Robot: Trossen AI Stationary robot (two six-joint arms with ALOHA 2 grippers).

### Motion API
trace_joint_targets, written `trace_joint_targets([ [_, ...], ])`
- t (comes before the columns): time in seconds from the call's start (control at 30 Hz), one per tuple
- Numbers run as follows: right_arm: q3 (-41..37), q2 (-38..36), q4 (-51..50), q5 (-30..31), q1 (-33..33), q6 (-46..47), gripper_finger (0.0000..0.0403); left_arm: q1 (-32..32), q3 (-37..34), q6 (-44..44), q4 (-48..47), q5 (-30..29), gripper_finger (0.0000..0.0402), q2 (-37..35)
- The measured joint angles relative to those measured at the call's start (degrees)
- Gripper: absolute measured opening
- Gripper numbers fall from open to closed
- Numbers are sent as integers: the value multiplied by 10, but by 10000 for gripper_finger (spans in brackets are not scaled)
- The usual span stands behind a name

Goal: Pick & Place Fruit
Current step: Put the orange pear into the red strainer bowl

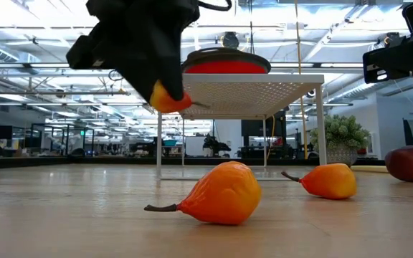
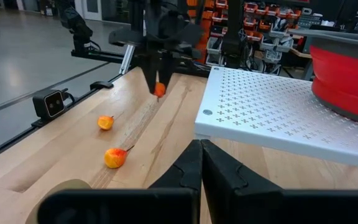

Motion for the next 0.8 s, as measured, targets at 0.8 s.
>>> trace_joint_targets([
  [0.8,0,0,0,0,0,0,0,-10,0,307,442,123,88,0],
])
